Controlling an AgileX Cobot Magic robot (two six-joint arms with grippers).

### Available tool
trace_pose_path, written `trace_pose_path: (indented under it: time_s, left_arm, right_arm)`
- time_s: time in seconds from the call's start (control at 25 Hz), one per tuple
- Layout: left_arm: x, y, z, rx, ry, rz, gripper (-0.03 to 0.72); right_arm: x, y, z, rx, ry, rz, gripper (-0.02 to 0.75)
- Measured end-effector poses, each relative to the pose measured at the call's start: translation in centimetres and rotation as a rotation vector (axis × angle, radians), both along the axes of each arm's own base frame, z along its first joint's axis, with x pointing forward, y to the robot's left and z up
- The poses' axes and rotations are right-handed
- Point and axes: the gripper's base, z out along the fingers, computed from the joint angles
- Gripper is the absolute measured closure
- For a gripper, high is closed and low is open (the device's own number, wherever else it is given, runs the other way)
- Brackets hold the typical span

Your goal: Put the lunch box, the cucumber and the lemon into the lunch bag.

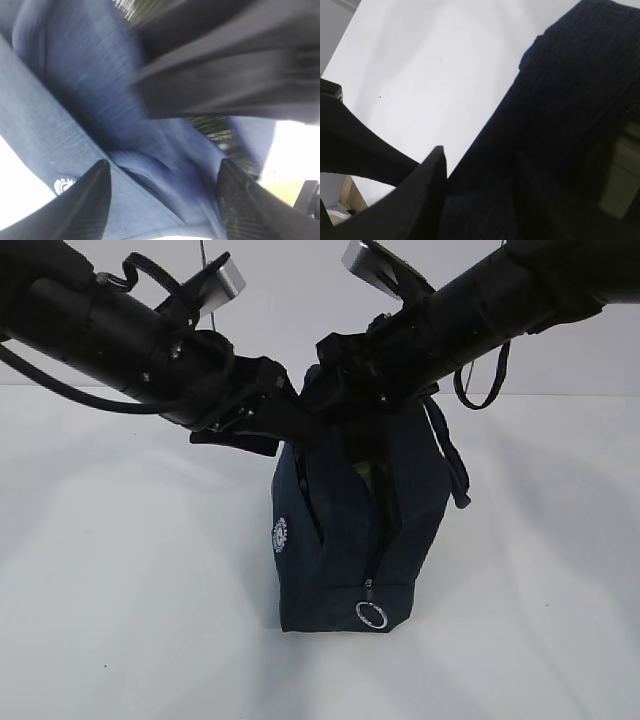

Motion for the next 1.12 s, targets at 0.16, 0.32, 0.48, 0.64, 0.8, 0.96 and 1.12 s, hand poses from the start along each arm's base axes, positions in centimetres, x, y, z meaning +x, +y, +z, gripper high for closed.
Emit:
trace_pose_path:
  time_s: [0.16,0.32,0.48,0.64,0.8,0.96,1.12]
  left_arm:
    - [0.3,-0.1,-0.7,0.013,0.020,0.005,0.221]
    - [0.8,-0.4,-2.6,0.025,0.074,0.013,0.221]
    - [1.2,-0.5,-2.9,0.027,0.066,0.037,0.228]
    - [1.3,-0.4,-3.0,0.032,0.051,0.048,0.231]
    - [1.3,-0.4,-3.0,0.033,0.050,0.048,0.233]
    - [1.4,-0.4,-3.0,0.034,0.043,0.056,0.239]
    - [1.5,-0.4,-3.0,0.035,0.036,0.063,0.241]
  right_arm:
    - [0.0,0.0,0.0,0.002,-0.003,0.002,0.393]
    - [0.0,0.0,0.0,0.001,-0.006,0.003,0.393]
    - [0.1,0.0,0.0,-0.001,-0.014,0.005,0.393]
    - [0.1,0.0,-0.1,-0.004,-0.020,0.008,0.393]
    - [-0.2,-0.3,0.8,-0.027,-0.058,0.019,0.393]
    - [-0.9,-1.4,2.5,-0.132,-0.136,0.030,0.393]
    - [-1.8,-3.3,3.9,-0.295,-0.159,-0.009,0.393]
